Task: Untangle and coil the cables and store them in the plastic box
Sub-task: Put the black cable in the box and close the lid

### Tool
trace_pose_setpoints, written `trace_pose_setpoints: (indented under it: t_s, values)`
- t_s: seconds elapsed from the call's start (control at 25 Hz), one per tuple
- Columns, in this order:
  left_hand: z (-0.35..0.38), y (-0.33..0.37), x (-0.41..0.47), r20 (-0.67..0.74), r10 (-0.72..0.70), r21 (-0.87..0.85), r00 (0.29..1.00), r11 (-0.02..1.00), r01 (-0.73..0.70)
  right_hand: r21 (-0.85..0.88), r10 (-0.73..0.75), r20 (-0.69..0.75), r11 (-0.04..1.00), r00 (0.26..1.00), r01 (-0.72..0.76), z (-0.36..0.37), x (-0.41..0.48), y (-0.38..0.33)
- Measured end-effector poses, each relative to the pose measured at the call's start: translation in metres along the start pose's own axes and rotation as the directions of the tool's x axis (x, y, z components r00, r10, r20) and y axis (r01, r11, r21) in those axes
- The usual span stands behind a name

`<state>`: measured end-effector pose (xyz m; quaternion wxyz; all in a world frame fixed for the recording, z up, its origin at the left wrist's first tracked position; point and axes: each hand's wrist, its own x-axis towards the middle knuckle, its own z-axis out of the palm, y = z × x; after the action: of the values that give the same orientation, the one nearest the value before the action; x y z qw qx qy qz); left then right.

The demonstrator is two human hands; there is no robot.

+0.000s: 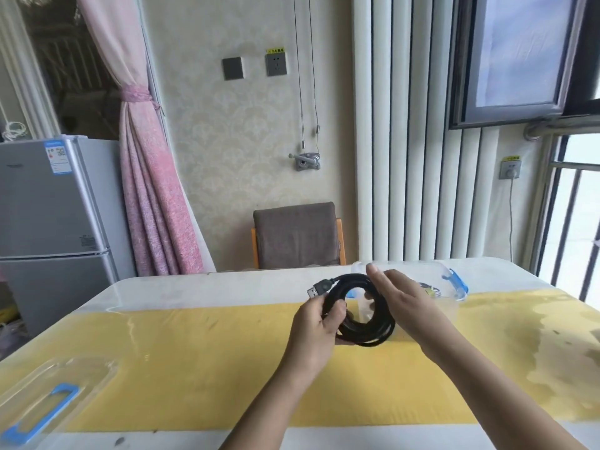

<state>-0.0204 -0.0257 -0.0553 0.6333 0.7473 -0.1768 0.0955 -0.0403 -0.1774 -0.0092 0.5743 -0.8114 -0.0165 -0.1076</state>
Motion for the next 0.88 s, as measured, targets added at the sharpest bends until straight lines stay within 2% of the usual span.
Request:
trace_pose_setpoints:
  t_s: [0.08, 0.12, 0.2, 0.28, 0.32, 0.44, 0.52, 0.68, 0.8, 0.88]
  values:
    - [0.011, -0.008, 0.016, -0.162, -0.093, -0.112, 0.982, 0.991, 0.075, -0.061, -0.049, 0.022, 0.997, 0.999, 0.050, 0.000, 0.003, 0.000]
    - [0.016, -0.010, 0.022, -0.184, -0.117, -0.143, 0.976, 0.985, 0.092, -0.108, -0.068, 0.011, 0.992, 0.998, 0.068, 0.001, 0.005, 0.001]
    - [0.025, -0.011, 0.028, -0.127, -0.112, -0.199, 0.986, 0.976, 0.085, -0.230, -0.105, -0.060, 0.969, 0.993, 0.088, -0.002, 0.018, 0.002]
    - [0.028, -0.012, 0.028, -0.021, -0.080, -0.225, 0.997, 0.972, 0.073, -0.281, -0.094, -0.103, 0.958, 0.990, 0.061, -0.012, 0.041, 0.002]
    - [0.027, -0.016, 0.027, 0.023, -0.056, -0.171, 0.998, 0.983, 0.059, -0.279, -0.064, -0.111, 0.960, 0.992, 0.031, -0.019, 0.056, 0.003]
    - [0.020, -0.036, 0.027, 0.118, -0.043, 0.160, 0.992, 0.987, 0.023, -0.343, 0.011, -0.172, 0.937, 0.985, -0.070, -0.040, 0.103, 0.013]
    - [0.018, -0.051, 0.026, 0.183, -0.087, 0.261, 0.979, 0.965, 0.037, -0.430, 0.027, -0.185, 0.897, 0.982, -0.105, -0.047, 0.124, 0.024]
    - [0.021, -0.062, 0.022, 0.263, -0.140, 0.206, 0.955, 0.975, 0.086, -0.648, 0.036, -0.125, 0.753, 0.992, -0.109, -0.039, 0.140, 0.050]
    - [0.027, -0.063, 0.019, 0.296, -0.152, 0.170, 0.943, 0.980, 0.104, -0.713, 0.068, -0.040, 0.698, 0.997, -0.076, -0.031, 0.142, 0.059]
    - [0.030, -0.059, 0.017, 0.315, -0.149, 0.154, 0.937, 0.983, 0.105, -0.828, 0.038, -0.005, 0.560, 0.999, -0.026, -0.028, 0.139, 0.061]
